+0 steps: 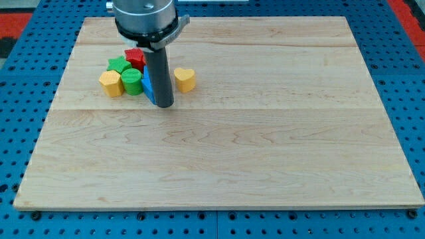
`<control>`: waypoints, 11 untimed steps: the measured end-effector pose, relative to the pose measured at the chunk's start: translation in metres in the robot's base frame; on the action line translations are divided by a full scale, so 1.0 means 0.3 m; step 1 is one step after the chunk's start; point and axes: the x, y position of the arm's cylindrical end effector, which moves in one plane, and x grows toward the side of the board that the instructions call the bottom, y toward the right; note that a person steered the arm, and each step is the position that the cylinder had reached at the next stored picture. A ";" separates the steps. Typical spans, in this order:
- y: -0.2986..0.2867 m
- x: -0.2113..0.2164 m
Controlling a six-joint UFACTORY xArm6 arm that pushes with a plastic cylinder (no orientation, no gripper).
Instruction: Move the blue triangle and yellow heart to the bottom right side of the green star
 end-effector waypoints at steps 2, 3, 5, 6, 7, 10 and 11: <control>-0.184 -0.083; -0.194 -0.069; -0.208 -0.134; -0.208 -0.080; -0.109 0.000; 0.326 -0.146; 0.202 -0.154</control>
